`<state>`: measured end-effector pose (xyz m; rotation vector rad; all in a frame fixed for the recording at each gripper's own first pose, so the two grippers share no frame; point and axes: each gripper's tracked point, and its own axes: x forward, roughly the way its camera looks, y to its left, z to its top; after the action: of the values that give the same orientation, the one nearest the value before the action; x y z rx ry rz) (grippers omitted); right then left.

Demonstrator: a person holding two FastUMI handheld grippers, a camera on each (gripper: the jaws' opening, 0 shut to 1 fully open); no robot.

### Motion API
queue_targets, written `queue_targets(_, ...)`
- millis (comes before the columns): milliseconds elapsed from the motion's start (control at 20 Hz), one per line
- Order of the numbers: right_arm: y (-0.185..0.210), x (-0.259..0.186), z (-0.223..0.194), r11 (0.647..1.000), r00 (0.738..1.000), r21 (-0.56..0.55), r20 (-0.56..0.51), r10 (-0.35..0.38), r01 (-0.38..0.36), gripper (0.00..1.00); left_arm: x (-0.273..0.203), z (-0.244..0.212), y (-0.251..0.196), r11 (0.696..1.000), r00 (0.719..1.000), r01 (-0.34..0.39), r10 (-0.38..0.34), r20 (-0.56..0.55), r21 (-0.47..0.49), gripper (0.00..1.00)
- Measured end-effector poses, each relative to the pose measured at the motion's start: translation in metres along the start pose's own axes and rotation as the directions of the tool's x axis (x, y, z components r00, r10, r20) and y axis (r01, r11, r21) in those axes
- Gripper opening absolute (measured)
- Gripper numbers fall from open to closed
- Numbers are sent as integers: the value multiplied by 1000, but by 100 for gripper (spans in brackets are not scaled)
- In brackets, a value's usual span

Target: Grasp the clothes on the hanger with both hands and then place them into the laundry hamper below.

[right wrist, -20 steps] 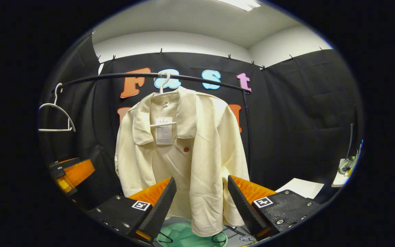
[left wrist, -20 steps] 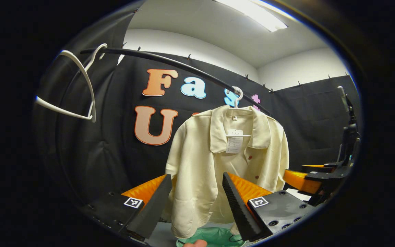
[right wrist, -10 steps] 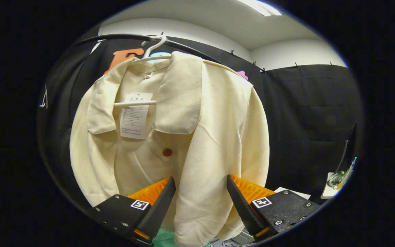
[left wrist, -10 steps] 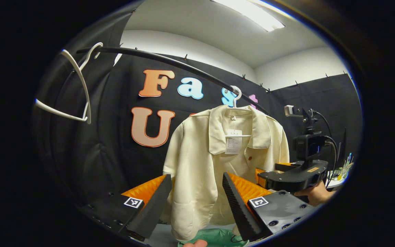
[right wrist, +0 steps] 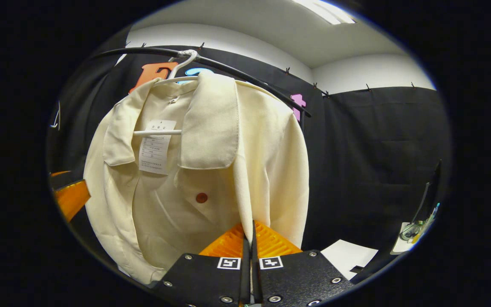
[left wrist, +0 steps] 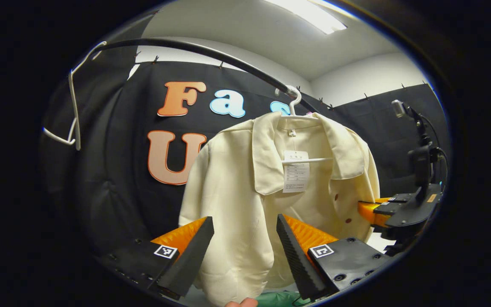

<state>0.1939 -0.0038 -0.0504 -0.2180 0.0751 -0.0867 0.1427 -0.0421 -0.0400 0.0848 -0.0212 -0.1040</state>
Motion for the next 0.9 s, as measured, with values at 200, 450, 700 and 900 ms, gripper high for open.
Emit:
queue_targets(200,-7,-8,5,1000,1000,14,9,-1,1,1,44,-16,-9,996,998,-62,61,17,66,97)
queue_targets(450,-10,-6,7,1000,1000,31,12,4,-5,1,76,-33,10,935,979,-202,185,87,291,97)
queue_targets(700,-12,-8,5,998,1000,65,10,15,-15,1,78,-38,30,857,963,-269,238,125,440,97)
queue_targets(900,-12,-11,7,996,1000,82,21,20,-21,1,69,-37,54,892,962,-271,256,89,361,70)
